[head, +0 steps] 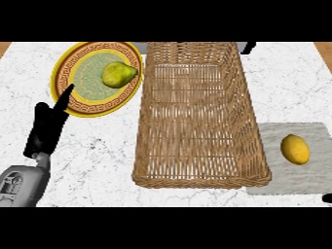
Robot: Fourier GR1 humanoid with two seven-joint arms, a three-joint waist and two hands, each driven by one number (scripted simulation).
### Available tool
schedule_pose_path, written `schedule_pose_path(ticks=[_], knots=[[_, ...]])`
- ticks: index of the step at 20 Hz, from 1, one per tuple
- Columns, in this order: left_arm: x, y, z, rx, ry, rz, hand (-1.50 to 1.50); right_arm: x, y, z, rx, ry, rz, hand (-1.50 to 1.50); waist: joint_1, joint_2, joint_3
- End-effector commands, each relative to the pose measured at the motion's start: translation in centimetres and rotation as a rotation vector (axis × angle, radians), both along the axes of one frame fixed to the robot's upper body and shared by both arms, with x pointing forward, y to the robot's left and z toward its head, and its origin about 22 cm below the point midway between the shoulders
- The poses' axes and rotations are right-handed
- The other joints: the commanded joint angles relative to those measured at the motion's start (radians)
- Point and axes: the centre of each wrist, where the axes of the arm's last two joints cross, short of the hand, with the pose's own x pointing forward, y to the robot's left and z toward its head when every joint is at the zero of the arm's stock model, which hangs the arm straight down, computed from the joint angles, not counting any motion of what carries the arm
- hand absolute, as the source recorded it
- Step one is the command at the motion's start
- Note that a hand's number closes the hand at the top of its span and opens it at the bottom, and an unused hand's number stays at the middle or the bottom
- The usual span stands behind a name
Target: Pick the lemon from the placemat and place it in the basket
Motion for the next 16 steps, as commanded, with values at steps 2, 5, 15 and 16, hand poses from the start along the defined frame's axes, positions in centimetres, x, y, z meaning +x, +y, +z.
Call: schedule_pose_path(ticks=[2, 5, 15, 16], knots=[[1.0, 2.0, 0.7, -0.017, 0.008, -0.003, 0.0, 1.2, 1.9, -1.7, -0.014, -0.018, -0.017, -1.5, -0.001, 0.001, 0.0], [-0.1, -0.4, -1.5, -0.009, 0.003, -0.014, 0.0, 3.0, 1.6, -1.2, 0.004, -0.02, -0.005, -1.5, 0.001, 0.001, 0.0], [1.0, 0.0, 1.6, -0.01, -0.002, 0.003, 0.0, 4.6, 3.0, -3.8, 0.005, -0.001, -0.003, -1.5, 0.001, 0.0, 0.0], [0.5, -0.5, 0.3, -0.029, 0.009, -0.013, 0.0, 4.2, 3.5, -4.5, -0.018, 0.017, 0.026, -1.5, 0.0, 0.0, 0.0]])
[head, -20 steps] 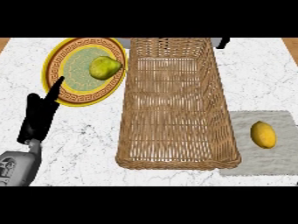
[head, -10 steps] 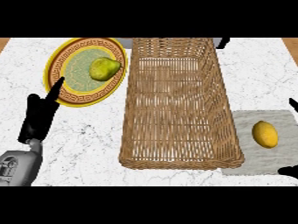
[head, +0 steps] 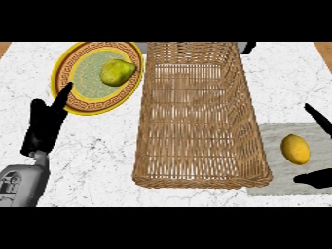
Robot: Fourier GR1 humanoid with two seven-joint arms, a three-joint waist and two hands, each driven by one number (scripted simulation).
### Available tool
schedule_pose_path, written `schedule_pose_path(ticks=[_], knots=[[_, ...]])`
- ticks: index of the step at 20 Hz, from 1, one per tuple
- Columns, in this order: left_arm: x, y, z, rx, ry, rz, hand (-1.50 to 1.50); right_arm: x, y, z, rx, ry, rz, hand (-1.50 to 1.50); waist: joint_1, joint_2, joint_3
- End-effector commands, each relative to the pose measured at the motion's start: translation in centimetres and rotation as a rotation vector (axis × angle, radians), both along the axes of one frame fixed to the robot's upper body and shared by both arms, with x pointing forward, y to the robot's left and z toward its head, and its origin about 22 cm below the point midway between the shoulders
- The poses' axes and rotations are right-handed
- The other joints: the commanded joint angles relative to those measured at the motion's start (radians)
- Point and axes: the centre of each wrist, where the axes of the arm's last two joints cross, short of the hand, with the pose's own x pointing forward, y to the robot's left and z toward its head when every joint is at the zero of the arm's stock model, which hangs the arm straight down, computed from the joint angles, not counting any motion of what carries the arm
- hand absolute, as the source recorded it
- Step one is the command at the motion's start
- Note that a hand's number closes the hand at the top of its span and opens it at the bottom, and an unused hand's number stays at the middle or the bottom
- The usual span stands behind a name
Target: Pick the lemon from the placemat and place it in the basket
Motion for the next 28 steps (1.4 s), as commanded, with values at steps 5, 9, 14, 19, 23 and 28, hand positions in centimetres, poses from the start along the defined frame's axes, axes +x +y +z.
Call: schedule_pose_path(ticks=[5, 9, 14, 19, 23, 28], knots=[[0.6, -0.3, -0.7, 0.005, -0.009, -0.004, 0.0, 1.3, 1.5, -1.8, 0.001, 0.062, 0.002, -1.5, -0.001, 0.0, 0.0], [-1.4, -0.1, -2.3, 0.002, -0.004, -0.01, 0.0, 1.1, 3.2, -0.7, 0.01, 0.07, 0.01, -1.5, 0.0, 0.0, 0.0], [-0.6, 0.0, -1.6, 0.006, -0.008, 0.001, 0.0, 1.6, 1.6, -4.2, 0.013, 0.079, -0.012, -1.5, 0.001, 0.0, 0.0], [0.1, 0.9, -1.6, -0.003, -0.002, -0.003, 0.0, 1.3, 2.8, -3.2, -0.011, 0.081, 0.007, -1.5, -0.002, 0.0, 0.0], [-0.9, 0.4, -1.1, -0.001, 0.005, -0.017, 0.0, 2.3, 1.8, -3.7, -0.035, 0.064, 0.053, 1.5, 0.001, 0.0, 0.0], [0.6, -0.6, -0.5, 0.023, 0.001, 0.011, 0.0, 3.2, 2.3, -5.0, -0.166, -0.042, 0.035, 1.5, 0.002, 0.001, 0.0]])
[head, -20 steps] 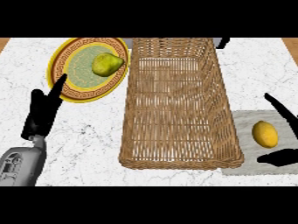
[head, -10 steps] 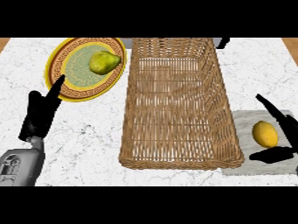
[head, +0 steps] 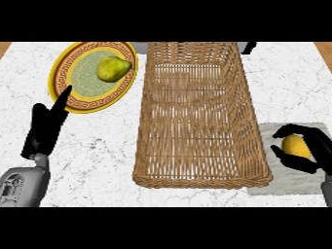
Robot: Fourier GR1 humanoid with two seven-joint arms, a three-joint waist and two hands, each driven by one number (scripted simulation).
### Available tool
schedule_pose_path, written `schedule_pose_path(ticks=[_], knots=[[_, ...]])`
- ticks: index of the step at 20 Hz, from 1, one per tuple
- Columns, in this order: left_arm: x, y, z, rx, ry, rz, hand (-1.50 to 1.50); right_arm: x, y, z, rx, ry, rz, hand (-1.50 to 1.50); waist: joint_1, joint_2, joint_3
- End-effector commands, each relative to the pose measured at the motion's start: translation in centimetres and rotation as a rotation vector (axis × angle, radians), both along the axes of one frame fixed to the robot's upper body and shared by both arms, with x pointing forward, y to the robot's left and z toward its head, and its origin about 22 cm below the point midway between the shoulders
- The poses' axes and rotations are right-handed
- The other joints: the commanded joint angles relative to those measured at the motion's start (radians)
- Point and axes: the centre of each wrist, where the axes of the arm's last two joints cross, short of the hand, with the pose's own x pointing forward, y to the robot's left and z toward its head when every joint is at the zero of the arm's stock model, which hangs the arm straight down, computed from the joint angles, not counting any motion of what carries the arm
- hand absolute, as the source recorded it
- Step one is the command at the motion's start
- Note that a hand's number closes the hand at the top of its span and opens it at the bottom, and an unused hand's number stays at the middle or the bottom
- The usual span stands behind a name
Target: Pick the lemon from the placemat and place it in the basket
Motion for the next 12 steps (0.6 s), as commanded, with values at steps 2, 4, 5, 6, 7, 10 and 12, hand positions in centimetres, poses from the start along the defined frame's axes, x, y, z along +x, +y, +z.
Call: schedule_pose_path(ticks=[2, 4, 5, 6, 7, 10, 12], knots=[[1.7, -0.6, 0.2, -0.004, -0.017, 0.007, 0.0, 0.4, -0.5, -0.8, -0.086, -0.064, 0.016, 1.5, -0.002, 0.001, 0.001], [-0.5, 0.1, -0.9, -0.001, -0.013, -0.007, 0.0, -0.3, 0.7, -1.8, -0.106, -0.101, 0.018, 1.5, -0.001, 0.0, 0.0], [0.0, 1.2, -1.2, -0.031, -0.003, -0.001, 0.0, -0.7, 1.6, -1.0, -0.112, -0.098, 0.004, 1.5, -0.004, -0.001, 0.0], [1.4, -1.1, 0.8, -0.022, 0.018, -0.01, 0.0, 1.0, 0.3, -0.8, -0.122, -0.121, 0.013, 1.5, -0.001, 0.0, 0.001], [1.7, -1.4, 1.3, -0.002, -0.01, 0.001, 0.0, 2.4, 9.6, -0.3, -0.166, -0.119, -0.007, 1.5, 0.001, -0.002, -0.001], [1.2, -1.6, 1.1, -0.002, -0.02, -0.067, 0.0, 3.4, 16.1, -1.1, -0.299, -0.02, 0.001, 1.5, 0.075, 0.003, -0.011], [1.3, -2.7, 0.7, 0.003, -0.014, -0.098, 0.0, 4.1, 18.2, -0.5, -0.341, 0.019, 0.007, 1.5, 0.114, 0.013, -0.019]])
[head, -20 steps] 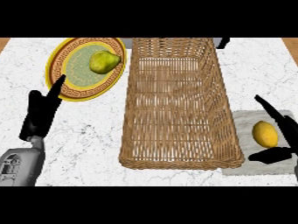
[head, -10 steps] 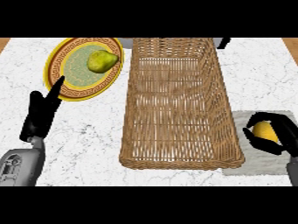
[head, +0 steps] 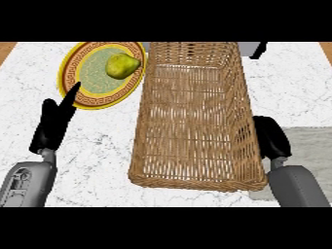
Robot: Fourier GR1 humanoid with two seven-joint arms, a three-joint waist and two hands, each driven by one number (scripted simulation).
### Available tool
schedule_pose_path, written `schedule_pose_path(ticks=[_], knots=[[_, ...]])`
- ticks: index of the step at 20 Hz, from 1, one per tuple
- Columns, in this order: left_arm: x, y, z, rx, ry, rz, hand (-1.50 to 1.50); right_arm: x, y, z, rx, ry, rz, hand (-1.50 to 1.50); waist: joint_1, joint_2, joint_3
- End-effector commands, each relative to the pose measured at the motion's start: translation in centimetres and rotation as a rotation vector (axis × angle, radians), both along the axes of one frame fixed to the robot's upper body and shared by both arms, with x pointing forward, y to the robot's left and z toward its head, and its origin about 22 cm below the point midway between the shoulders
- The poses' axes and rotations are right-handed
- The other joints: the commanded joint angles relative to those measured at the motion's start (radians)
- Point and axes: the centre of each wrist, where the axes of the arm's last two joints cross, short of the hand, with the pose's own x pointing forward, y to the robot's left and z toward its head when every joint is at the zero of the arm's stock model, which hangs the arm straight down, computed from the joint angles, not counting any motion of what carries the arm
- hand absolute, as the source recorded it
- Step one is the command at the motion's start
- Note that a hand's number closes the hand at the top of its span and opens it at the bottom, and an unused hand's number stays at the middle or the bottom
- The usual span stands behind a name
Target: Pick the lemon from the placemat and place it in the basket
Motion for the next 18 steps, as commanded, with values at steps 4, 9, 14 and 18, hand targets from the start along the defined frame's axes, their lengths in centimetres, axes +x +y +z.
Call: schedule_pose_path(ticks=[4, 9, 14, 18], knots=[[0.6, -2.8, 0.1, -0.007, -0.011, -0.094, 0.0, 2.1, 12.3, 2.3, -0.213, 0.015, -0.036, 1.5, 0.095, 0.015, 0.007], [1.6, -3.9, 1.3, -0.013, -0.031, -0.131, 0.0, 3.6, 16.1, 7.2, -0.111, -0.004, -0.166, 1.5, 0.131, 0.014, 0.021], [1.5, -3.7, 1.0, -0.014, -0.015, -0.143, 0.0, 3.3, 19.2, 13.2, 0.079, -0.121, -0.23, 1.5, 0.134, 0.007, 0.023], [1.5, -1.1, 1.0, -0.001, 0.002, -0.134, 0.0, 2.8, 21.1, 18.4, 0.22, -0.243, -0.286, 1.5, 0.127, 0.004, 0.019]])
